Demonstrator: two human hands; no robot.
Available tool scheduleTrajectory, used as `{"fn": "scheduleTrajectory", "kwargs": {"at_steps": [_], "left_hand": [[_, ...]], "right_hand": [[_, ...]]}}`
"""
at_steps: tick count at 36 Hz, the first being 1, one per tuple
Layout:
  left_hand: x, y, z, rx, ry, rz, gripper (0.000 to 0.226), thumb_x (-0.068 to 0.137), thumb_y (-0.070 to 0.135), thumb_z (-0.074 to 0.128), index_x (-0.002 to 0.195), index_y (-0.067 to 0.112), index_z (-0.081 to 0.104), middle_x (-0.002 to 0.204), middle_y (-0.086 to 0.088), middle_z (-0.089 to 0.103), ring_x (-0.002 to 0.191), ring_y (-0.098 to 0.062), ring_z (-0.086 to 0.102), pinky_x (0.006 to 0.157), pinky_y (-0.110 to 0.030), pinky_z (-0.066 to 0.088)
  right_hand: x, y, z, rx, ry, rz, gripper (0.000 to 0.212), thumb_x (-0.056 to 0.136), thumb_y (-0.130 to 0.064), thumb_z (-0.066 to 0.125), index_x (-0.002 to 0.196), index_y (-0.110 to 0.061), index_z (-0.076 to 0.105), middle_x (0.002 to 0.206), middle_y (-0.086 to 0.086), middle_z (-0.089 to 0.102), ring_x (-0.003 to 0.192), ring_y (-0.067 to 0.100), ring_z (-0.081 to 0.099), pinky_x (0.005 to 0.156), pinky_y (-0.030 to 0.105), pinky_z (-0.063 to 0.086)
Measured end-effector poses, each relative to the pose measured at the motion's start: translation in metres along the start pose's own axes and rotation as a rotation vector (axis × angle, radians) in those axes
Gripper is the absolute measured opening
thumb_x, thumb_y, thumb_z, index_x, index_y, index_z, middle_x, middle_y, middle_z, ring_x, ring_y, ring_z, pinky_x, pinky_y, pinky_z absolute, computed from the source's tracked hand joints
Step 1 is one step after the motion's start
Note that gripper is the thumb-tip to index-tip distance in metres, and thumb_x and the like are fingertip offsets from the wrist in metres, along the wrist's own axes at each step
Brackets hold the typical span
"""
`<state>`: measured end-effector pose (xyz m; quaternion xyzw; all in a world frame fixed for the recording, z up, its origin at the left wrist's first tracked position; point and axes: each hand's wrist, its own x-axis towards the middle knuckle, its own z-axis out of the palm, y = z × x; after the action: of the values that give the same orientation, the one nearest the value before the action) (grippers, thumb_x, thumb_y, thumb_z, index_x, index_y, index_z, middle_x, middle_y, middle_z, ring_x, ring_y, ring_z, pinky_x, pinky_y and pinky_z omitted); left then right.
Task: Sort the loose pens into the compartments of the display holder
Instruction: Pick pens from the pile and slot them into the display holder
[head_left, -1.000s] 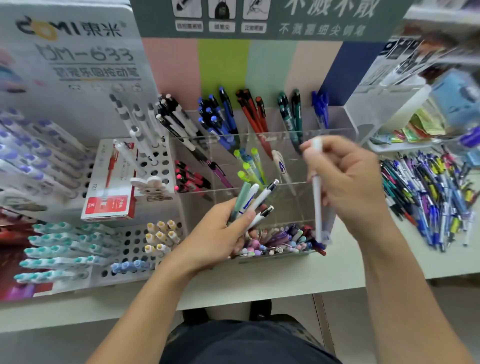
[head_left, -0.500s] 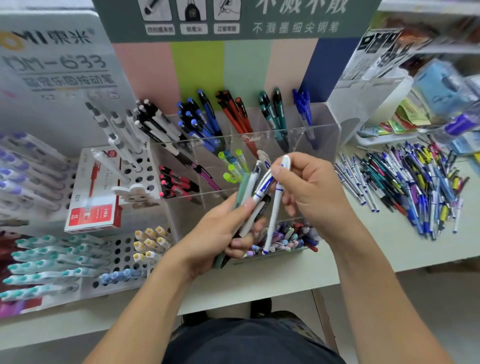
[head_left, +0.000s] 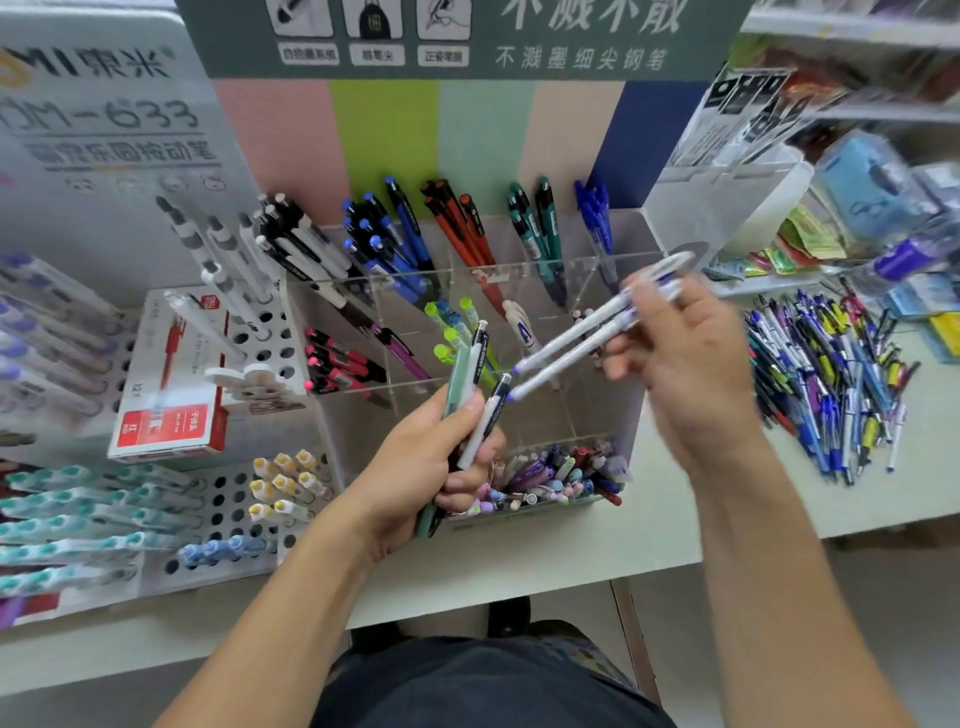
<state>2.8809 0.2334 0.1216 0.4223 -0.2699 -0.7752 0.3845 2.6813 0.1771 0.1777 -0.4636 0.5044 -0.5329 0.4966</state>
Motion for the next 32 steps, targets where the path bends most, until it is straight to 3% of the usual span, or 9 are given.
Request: {"fn": "scheduleTrajectory", "kwargs": {"at_steps": [5, 9, 12, 15, 20, 24, 28, 30, 32], "left_hand": [[-0.008, -0.005, -0.006, -0.067, -0.025, 0.018, 0.019, 0.105, 0.022, 0.043, 0.115, 0.013, 0.057, 0.072, -0.006, 0.048, 0.045, -0.008, 0.026, 0.036, -0.015, 0.023], [-0.010, -0.007, -0.009, -0.088, -0.043, 0.038, 0.033, 0.103, 0.023, 0.045, 0.127, 0.014, 0.067, 0.074, -0.003, 0.048, 0.052, -0.008, 0.027, 0.039, -0.015, 0.029], [-0.015, -0.006, -0.011, -0.146, -0.015, 0.050, 0.034, 0.104, 0.018, 0.043, 0.129, 0.009, 0.065, 0.077, -0.004, 0.052, 0.055, -0.009, 0.029, 0.041, -0.015, 0.035], [-0.020, -0.004, -0.013, -0.233, -0.027, 0.094, 0.039, 0.098, 0.016, 0.048, 0.132, 0.004, 0.062, 0.084, -0.005, 0.057, 0.061, -0.010, 0.035, 0.046, -0.017, 0.037], [-0.027, 0.004, -0.020, -0.307, 0.002, 0.182, 0.045, 0.096, 0.012, 0.048, 0.138, -0.003, 0.054, 0.090, -0.006, 0.061, 0.064, -0.010, 0.041, 0.052, -0.019, 0.038], [-0.032, 0.010, -0.023, -0.292, 0.053, 0.227, 0.047, 0.091, 0.012, 0.051, 0.136, -0.002, 0.055, 0.092, -0.006, 0.067, 0.065, -0.010, 0.045, 0.054, -0.019, 0.039], [-0.036, 0.009, -0.025, -0.283, 0.084, 0.249, 0.043, 0.088, 0.011, 0.054, 0.129, -0.001, 0.059, 0.095, -0.006, 0.071, 0.065, -0.009, 0.048, 0.054, -0.019, 0.040], [-0.037, 0.007, -0.027, -0.277, 0.092, 0.254, 0.041, 0.088, 0.010, 0.055, 0.127, 0.000, 0.061, 0.097, -0.007, 0.072, 0.065, -0.008, 0.049, 0.054, -0.018, 0.041], [-0.037, 0.006, -0.027, -0.245, 0.088, 0.252, 0.037, 0.087, 0.011, 0.056, 0.121, 0.000, 0.065, 0.098, -0.007, 0.072, 0.064, -0.008, 0.050, 0.055, -0.019, 0.043]], "right_hand": [[0.018, -0.008, -0.014, -0.490, 0.055, -0.335, 0.010, 0.104, -0.019, 0.058, 0.100, -0.011, 0.061, 0.074, 0.000, 0.067, 0.063, 0.018, 0.068, 0.059, 0.032, 0.058], [0.017, 0.014, 0.011, -0.876, 0.026, -0.490, 0.007, 0.100, -0.016, 0.062, 0.096, -0.012, 0.065, 0.078, -0.004, 0.060, 0.068, 0.008, 0.051, 0.065, 0.009, 0.040], [0.018, 0.034, 0.023, -1.066, -0.071, -0.408, 0.010, 0.100, -0.017, 0.062, 0.099, -0.008, 0.065, 0.086, 0.006, 0.064, 0.078, 0.024, 0.056, 0.073, 0.037, 0.048], [0.018, 0.042, 0.032, -1.263, -0.156, -0.260, 0.012, 0.098, -0.018, 0.060, 0.094, -0.007, 0.063, 0.093, 0.016, 0.066, 0.090, 0.040, 0.060, 0.071, 0.042, 0.044], [0.017, 0.039, 0.032, -1.109, -0.034, -0.317, 0.021, 0.093, -0.026, 0.072, 0.107, -0.011, 0.072, 0.096, 0.010, 0.070, 0.089, 0.031, 0.064, 0.080, 0.042, 0.053], [0.017, 0.041, 0.032, -1.025, -0.045, -0.357, 0.014, 0.091, -0.017, 0.075, 0.101, -0.008, 0.076, 0.084, 0.009, 0.070, 0.079, 0.029, 0.063, 0.073, 0.035, 0.047], [0.015, 0.034, 0.035, -1.058, -0.008, -0.354, 0.039, 0.089, -0.026, 0.079, 0.123, -0.008, 0.070, 0.106, 0.011, 0.072, 0.089, 0.027, 0.067, 0.085, 0.046, 0.056], [0.002, 0.018, 0.044, -0.979, 0.060, -0.456, 0.032, 0.092, -0.034, 0.075, 0.116, -0.013, 0.074, 0.096, 0.004, 0.071, 0.079, 0.018, 0.064, 0.077, 0.039, 0.056], [-0.014, 0.003, 0.065, -0.800, -0.019, -0.385, 0.025, 0.089, -0.039, 0.075, 0.104, -0.020, 0.077, 0.083, -0.005, 0.070, 0.069, 0.010, 0.062, 0.070, 0.033, 0.055]]}}
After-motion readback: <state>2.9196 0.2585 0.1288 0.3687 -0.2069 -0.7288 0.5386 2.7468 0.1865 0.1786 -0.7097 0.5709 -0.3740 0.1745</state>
